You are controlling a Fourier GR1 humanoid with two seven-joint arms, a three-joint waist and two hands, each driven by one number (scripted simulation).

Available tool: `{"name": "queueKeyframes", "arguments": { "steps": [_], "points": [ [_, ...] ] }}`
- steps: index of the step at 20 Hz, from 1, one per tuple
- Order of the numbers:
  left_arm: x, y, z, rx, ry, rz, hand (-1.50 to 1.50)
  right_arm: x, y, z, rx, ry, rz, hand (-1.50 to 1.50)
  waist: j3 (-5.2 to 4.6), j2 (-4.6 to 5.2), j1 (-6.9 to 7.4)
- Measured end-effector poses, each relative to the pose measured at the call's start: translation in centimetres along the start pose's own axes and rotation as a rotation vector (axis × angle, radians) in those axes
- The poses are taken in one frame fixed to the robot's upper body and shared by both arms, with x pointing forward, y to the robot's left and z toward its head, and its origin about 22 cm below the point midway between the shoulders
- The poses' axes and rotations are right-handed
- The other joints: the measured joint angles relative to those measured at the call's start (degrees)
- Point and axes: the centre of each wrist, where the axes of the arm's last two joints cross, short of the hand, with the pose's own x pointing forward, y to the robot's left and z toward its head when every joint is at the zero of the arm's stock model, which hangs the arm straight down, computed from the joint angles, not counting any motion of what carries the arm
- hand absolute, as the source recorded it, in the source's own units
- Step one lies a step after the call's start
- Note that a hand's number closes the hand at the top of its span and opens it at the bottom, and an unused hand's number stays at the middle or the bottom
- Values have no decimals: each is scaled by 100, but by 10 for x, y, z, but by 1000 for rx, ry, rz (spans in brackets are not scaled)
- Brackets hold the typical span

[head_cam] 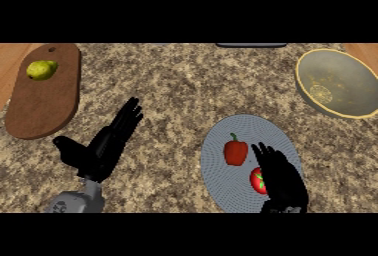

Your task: Pick the tomato from the placemat and place it in the bowl

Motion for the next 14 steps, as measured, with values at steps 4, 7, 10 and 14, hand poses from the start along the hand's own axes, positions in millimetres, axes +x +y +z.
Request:
{"name": "queueKeyframes", "arguments": {
  "steps": [4,7,10,14],
  "points": [
    [2,3,3,3,0,-1,0,-5,6,-8,-3,-12,-6,150,-5,-4,2],
    [-2,1,1,1,2,6,0,-1,6,-17,-29,-56,-7,150,-24,-13,0],
    [1,1,-3,2,4,3,0,-5,4,-17,-42,-90,8,150,-29,-18,-5],
    [-1,4,1,3,6,4,0,2,5,-21,-51,-127,20,150,-40,-26,-2]
  ]
}}
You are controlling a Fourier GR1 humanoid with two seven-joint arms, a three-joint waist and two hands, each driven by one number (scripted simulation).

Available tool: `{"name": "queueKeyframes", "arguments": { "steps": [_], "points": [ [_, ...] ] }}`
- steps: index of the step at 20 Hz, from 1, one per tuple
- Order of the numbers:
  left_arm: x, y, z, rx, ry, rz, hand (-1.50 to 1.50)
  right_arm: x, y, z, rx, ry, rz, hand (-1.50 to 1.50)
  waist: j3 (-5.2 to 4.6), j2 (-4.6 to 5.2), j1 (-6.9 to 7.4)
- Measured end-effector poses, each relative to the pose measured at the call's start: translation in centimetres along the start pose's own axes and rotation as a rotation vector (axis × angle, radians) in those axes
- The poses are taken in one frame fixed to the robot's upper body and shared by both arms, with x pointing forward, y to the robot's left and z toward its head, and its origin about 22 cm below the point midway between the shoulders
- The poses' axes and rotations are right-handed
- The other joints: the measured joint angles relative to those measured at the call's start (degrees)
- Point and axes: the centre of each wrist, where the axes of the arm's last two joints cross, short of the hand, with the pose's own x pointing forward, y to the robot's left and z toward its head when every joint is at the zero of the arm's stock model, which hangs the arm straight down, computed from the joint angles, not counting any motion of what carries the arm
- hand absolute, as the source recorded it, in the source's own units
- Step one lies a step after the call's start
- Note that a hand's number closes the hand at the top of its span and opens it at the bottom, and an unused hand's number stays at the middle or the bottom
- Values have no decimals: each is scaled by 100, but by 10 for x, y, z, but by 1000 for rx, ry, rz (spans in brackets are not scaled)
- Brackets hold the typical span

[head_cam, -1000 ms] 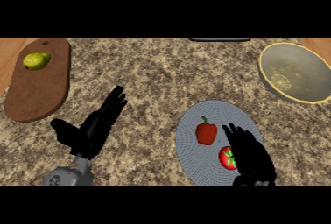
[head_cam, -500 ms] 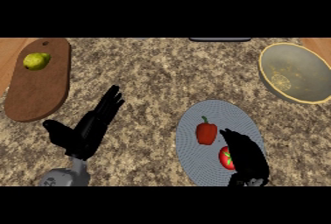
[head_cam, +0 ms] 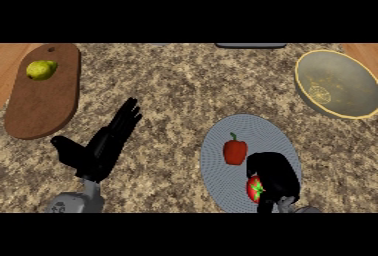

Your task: Pick the tomato from the placemat and place it in the bowl

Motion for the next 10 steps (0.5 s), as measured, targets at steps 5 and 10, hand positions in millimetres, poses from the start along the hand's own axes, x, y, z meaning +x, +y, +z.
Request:
{"name": "queueKeyframes", "arguments": {
  "steps": [5,10],
  "points": [
    [2,-1,0,1,-7,0,0,0,0,0,-22,-21,27,150,-4,-6,-1],
    [5,-3,-10,2,-9,-2,0,-18,-6,-1,-28,-42,52,150,7,3,-7]
  ]
}}
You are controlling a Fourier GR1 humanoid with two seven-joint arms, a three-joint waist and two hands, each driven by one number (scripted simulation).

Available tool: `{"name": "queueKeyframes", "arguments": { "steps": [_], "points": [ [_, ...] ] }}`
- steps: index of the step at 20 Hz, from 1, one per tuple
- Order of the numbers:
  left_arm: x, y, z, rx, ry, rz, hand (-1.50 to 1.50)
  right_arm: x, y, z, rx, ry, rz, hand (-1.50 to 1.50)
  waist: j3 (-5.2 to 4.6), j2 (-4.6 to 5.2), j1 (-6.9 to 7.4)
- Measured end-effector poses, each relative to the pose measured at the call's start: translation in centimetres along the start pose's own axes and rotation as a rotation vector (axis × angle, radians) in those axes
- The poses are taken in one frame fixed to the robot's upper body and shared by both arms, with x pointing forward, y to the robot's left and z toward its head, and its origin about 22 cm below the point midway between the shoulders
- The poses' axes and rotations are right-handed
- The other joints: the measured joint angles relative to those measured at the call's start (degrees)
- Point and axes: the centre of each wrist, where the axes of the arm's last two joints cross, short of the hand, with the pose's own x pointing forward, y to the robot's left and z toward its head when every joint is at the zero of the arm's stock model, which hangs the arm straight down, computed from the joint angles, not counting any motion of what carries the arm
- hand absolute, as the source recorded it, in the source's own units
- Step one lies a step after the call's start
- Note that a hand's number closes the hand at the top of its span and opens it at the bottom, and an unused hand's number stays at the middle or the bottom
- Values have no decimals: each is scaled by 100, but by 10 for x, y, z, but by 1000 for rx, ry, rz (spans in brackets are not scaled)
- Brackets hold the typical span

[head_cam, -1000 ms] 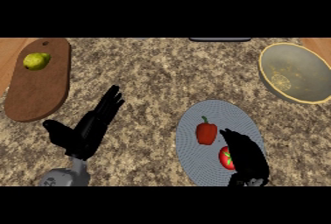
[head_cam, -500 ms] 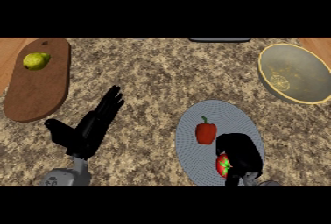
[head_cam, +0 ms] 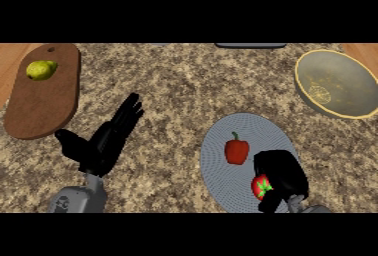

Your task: Pick the tomato from the placemat and place it in the bowl

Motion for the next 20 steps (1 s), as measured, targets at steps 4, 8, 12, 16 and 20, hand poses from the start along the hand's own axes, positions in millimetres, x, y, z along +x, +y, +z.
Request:
{"name": "queueKeyframes", "arguments": {
  "steps": [4,8,12,16,20],
  "points": [
    [-3,2,4,2,-2,-5,0,-32,-15,-4,7,-17,27,150,18,12,8],
    [0,4,4,4,3,-6,0,-42,-26,4,-68,12,62,150,25,16,-6],
    [-2,3,5,10,6,-4,0,-44,-54,27,-168,0,29,150,29,11,-34],
    [-3,10,6,10,8,0,0,-39,-86,55,-277,-18,-26,150,27,5,-55],
    [-6,14,8,16,2,-1,0,-34,-126,86,-412,-19,-45,150,26,2,-59]
  ]
}}
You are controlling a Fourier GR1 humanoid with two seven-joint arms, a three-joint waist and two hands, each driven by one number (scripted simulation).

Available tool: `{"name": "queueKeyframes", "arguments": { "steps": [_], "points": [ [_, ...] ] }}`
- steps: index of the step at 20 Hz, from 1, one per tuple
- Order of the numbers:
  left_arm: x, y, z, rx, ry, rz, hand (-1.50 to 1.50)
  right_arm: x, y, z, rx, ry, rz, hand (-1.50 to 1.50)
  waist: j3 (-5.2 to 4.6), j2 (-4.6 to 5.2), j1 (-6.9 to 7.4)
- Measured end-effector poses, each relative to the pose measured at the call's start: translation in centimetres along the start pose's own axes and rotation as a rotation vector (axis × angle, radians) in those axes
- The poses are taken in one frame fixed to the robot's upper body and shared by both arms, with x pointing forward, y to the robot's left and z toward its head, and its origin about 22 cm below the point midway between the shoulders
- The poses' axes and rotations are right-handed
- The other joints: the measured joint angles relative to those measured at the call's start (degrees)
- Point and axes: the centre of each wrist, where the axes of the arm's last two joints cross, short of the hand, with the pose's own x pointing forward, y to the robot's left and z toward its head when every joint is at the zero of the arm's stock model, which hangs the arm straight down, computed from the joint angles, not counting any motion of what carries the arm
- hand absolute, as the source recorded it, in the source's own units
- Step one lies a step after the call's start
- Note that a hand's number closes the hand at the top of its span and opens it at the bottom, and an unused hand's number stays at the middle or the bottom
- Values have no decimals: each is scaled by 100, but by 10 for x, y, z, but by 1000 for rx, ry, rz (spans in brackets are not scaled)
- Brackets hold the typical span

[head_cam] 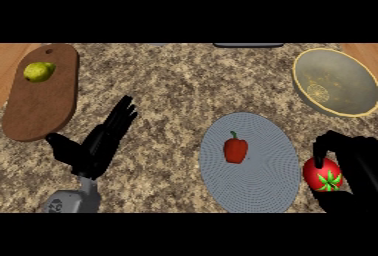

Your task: Pick the tomato from the placemat and place it in the bowl

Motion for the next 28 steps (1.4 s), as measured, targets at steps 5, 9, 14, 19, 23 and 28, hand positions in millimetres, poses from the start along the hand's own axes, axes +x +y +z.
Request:
{"name": "queueKeyframes", "arguments": {
  "steps": [5,9,14,19,23,28],
  "points": [
    [5,-6,1,-8,2,3,0,-5,-48,5,-106,32,-18,150,2,8,40],
    [8,-9,2,-18,3,4,0,-5,-74,0,-151,48,-47,150,2,14,63],
    [-1,-12,1,-25,3,-4,0,-22,-89,-29,-204,81,-86,150,4,23,92],
    [-2,-11,-5,-23,-1,-8,0,-44,-93,-70,-226,116,-113,150,4,33,112],
    [3,-13,-6,-30,-4,1,0,-67,-83,-99,-242,129,-144,150,6,38,132],
    [6,-11,-10,-30,-4,-2,0,-97,-73,-140,-256,145,-143,150,7,53,172]
  ]
}}
